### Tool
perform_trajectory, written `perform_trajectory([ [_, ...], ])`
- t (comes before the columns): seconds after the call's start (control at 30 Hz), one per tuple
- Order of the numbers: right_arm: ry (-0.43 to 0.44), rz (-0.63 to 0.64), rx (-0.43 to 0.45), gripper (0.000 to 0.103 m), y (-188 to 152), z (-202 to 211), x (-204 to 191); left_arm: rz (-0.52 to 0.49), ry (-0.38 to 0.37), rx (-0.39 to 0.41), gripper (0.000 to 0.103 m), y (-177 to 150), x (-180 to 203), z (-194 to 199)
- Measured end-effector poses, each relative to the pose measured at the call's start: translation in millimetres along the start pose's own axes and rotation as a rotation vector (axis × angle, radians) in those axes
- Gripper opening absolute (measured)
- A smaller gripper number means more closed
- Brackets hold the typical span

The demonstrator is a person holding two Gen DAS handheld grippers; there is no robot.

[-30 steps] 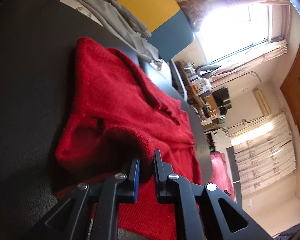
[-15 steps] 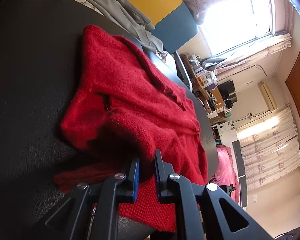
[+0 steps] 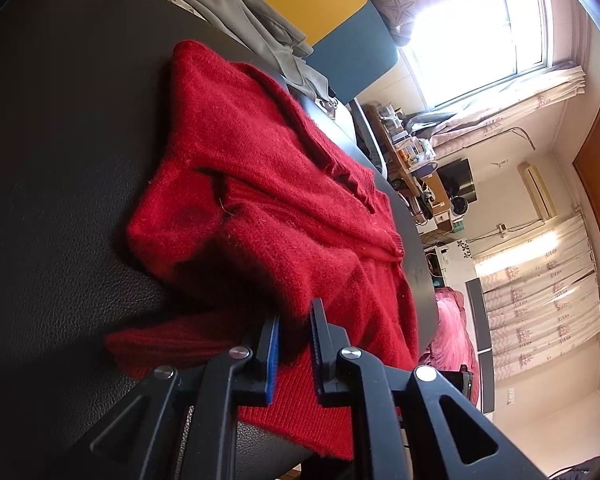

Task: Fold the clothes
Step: 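Lower the folded hem onto the sweater and press with both grippers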

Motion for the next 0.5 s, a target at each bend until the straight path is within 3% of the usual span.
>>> perform_trajectory([
  [0.1, -0.053, 0.068, -0.002, 0.021, -0.8, 1.8, -6.8, -0.002, 0.002, -0.001, 0.011, -0.1, -0.4, -0.2],
  [0.2, -0.035, 0.145, 0.069, 0.020, 14.7, 17.4, -27.5, -0.019, 0.005, 0.006, 0.011, 3.0, 1.4, 1.5],
  [0.5, 0.065, 0.246, 0.298, 0.020, 108.0, 73.1, -60.8, -0.030, -0.100, 0.141, 0.009, 34.2, 29.2, 31.8],
])
Point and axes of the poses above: each gripper's, at about its wrist camera, not at the fingertips, and z roughly against the way its jaws point, x to its right, y to its top, the point moved 7 cm from there along -z, roughly the way its jaws point, and after that the axes turned 14 degrees about x, right-handed, at the moved point
